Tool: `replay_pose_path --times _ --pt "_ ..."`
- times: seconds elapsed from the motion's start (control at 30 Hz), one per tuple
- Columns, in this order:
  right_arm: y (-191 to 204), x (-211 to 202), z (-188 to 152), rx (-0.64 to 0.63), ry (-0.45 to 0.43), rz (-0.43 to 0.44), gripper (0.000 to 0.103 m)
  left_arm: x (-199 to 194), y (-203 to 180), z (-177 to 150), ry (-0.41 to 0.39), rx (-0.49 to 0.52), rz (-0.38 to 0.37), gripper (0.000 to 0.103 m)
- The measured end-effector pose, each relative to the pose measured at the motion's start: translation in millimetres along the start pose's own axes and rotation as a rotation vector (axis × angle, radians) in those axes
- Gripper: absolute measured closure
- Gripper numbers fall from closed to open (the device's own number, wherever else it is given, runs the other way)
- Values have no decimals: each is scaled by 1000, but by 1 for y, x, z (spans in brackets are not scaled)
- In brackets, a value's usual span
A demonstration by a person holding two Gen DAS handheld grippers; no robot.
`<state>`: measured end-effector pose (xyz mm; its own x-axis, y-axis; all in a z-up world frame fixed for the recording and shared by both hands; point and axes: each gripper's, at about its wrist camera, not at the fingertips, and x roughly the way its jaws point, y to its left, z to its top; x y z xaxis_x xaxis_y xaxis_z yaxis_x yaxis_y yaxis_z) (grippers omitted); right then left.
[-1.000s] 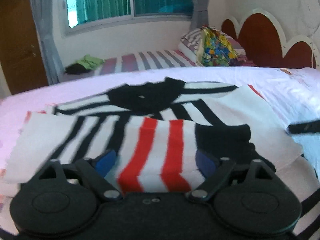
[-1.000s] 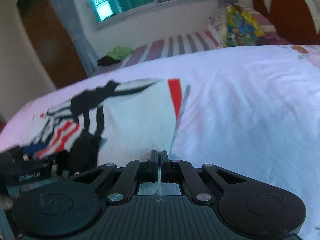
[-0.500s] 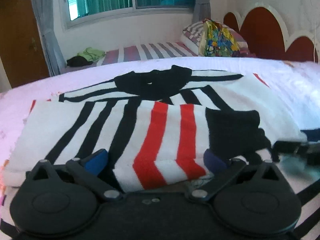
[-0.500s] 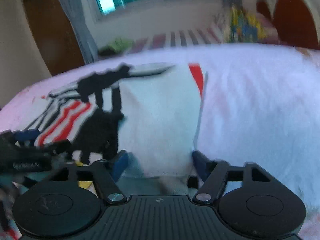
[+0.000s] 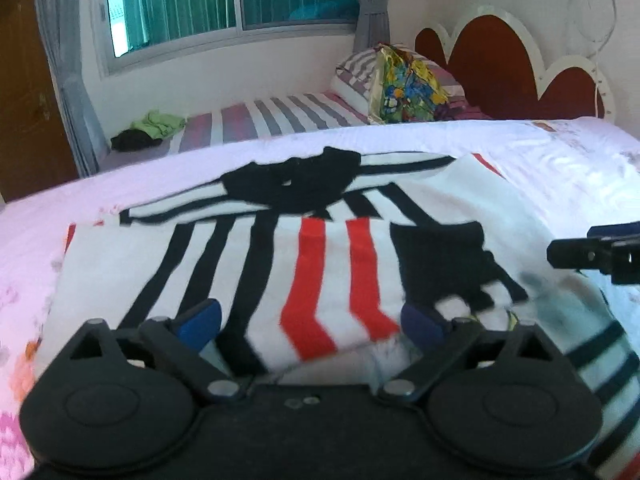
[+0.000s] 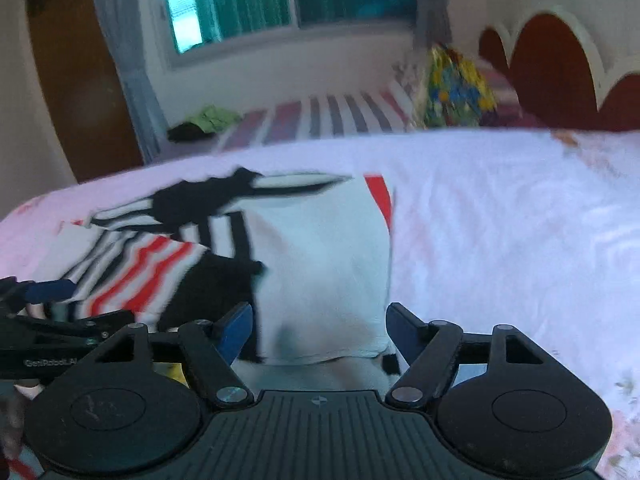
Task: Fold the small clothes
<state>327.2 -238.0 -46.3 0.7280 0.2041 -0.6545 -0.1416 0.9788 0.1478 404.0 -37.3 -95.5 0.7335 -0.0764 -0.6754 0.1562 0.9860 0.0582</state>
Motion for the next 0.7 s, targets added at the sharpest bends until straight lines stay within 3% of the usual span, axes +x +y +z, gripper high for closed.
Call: replay_pose_path --times 0.07,0.23,0.27,0.3,0.33,0.53,0.6,0.63,0.7 --pt "7 -8 -6 -11 12 -13 29 -4 5 -10 37 2 11 11" --pt "20 -31 -22 7 -8 -5 31 -37 27 -35 17 -8 36 9" --pt "22 -33 -24 9 -14 -8 38 -39 33 -36 5 -2 42 9" --pt "25 -32 -24 5 -11 -4 55 -41 38 -35 -8 6 66 9" --pt "28 -27 -22 3 -13 -14 63 -39 48 -32 -16 9 98 9" --pt "45 21 2 61 -32 60 65 -12 98 -31 -1 -61 151 10" --pt "53 43 0 43 42 97 65 -4 103 -40 14 -68 120 8" --pt "58 53 -5 4 65 72 65 -5 106 -41 10 -78 107 8" --pt "65 52 -6 -55 54 54 65 -7 110 -36 42 -90 82 8"
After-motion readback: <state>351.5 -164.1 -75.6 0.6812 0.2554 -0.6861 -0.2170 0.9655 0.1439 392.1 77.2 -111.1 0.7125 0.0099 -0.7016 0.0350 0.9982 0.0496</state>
